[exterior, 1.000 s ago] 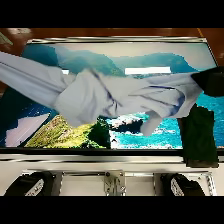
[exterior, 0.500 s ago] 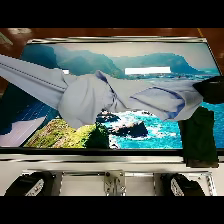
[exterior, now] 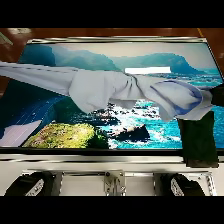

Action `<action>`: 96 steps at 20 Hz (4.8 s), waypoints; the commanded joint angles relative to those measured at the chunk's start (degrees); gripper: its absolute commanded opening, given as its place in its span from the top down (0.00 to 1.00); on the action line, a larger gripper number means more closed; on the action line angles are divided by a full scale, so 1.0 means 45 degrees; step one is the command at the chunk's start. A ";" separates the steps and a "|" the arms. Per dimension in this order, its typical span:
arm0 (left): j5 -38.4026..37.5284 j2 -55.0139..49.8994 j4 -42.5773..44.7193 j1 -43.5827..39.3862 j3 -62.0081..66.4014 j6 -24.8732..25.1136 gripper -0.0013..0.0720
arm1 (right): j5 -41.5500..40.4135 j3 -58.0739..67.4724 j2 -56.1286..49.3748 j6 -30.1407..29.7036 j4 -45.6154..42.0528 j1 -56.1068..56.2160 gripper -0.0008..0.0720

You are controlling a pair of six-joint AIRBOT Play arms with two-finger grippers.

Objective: Fold the shirts.

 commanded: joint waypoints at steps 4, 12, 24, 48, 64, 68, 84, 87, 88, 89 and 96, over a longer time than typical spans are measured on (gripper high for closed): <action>0.0005 0.0010 -0.1409 -0.0010 -0.3031 -0.0160 0.93 | 0.2021 -0.2555 -0.0010 0.1005 0.2705 0.0000 0.91; 0.1938 -0.0816 -0.2433 -0.0005 -0.6479 -0.0971 0.93 | -0.4775 -0.7723 -0.1705 0.1826 0.4770 0.0015 0.91; 0.7970 -0.6931 -0.8631 -0.0131 -0.6499 -0.2545 0.93 | -1.1584 -0.7718 -0.7990 0.1078 1.0025 0.0185 0.82; 0.4303 -0.8296 -1.6470 -0.1336 -0.9874 0.1870 0.05 | -0.3750 -0.8548 -0.4430 -0.1715 0.4532 -0.4813 0.13; 0.5644 -1.0214 -1.7408 -0.2395 -0.9020 0.1953 0.71 | -0.3347 -0.8553 -0.4430 -0.1579 0.4541 -0.4813 0.13; 0.5663 -1.0176 -1.7398 -0.2395 -0.9020 0.2123 0.93 | -0.3322 -0.9005 -0.4449 -0.1919 0.4503 -0.4702 0.12; 0.4945 -0.6931 -1.6660 -0.2263 -0.8752 0.4337 0.93 | -0.7101 -0.8636 -0.7121 -0.0855 0.4619 -0.1258 0.91; 0.3555 -0.5212 -1.4668 -0.1642 -0.7082 0.4061 0.93 | -0.5906 -0.6878 -0.5149 -0.1569 0.4556 -0.1258 0.91; 0.2905 -0.4439 -1.3988 -0.1302 -0.6081 0.3604 0.93 | -0.5712 -0.6037 -0.4177 -0.1821 0.4619 -0.1258 0.91; 0.2404 -0.3599 -1.3313 -0.0933 -0.4877 0.3191 0.93 | -0.5785 -0.5022 -0.2992 -0.2137 0.4624 -0.1258 0.91; 0.2725 0.0432 -1.1749 0.1185 0.2531 0.2545 0.93 | -1.0185 -0.0233 0.3172 -0.1370 0.3711 -0.1258 0.91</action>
